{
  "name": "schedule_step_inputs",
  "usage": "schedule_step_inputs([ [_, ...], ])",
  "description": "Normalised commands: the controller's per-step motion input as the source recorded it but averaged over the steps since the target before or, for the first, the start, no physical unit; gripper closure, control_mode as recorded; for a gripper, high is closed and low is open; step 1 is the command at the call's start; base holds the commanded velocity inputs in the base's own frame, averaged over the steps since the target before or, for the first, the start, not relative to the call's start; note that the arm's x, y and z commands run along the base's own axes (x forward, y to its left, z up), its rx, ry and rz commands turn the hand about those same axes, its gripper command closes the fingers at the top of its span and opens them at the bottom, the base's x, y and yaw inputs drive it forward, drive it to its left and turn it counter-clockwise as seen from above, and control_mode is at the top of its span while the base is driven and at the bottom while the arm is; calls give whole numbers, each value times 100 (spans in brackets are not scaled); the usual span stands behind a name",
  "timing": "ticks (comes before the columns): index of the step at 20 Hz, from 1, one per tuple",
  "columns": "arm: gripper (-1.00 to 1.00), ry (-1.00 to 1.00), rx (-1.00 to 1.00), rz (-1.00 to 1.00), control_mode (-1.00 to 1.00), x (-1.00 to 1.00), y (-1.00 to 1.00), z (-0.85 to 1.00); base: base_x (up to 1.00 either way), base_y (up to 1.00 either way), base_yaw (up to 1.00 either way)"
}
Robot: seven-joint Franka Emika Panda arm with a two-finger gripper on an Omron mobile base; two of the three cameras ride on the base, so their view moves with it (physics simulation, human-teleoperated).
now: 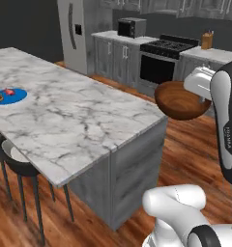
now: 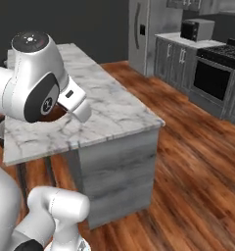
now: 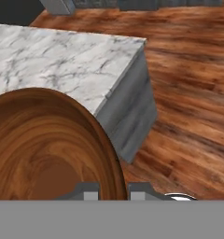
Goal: Take the smaller bowl and place it next to the appetizer plate on the dining counter , and place the larger bowl next to the plate with cooked food.
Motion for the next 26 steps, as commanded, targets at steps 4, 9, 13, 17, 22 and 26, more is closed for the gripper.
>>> schedule_step_inputs([
  [4, 100, 0, 0, 0, 100, 0, 0, 0, 0, 99, -55],
  [9, 100, 0, 0, 0, 100, 0, 0, 0, -7, 100, -41],
  [13, 100, 0, 0, 0, 100, 0, 0, 0, -55, 100, -27],
  [17, 100, 0, 0, 0, 100, 0, 0, 0, -29, 100, -32],
  [22, 100, 0, 0, 0, 100, 0, 0, 0, 11, 100, -43],
  [26, 100, 0, 0, 0, 100, 0, 0, 0, 25, 100, -46],
])
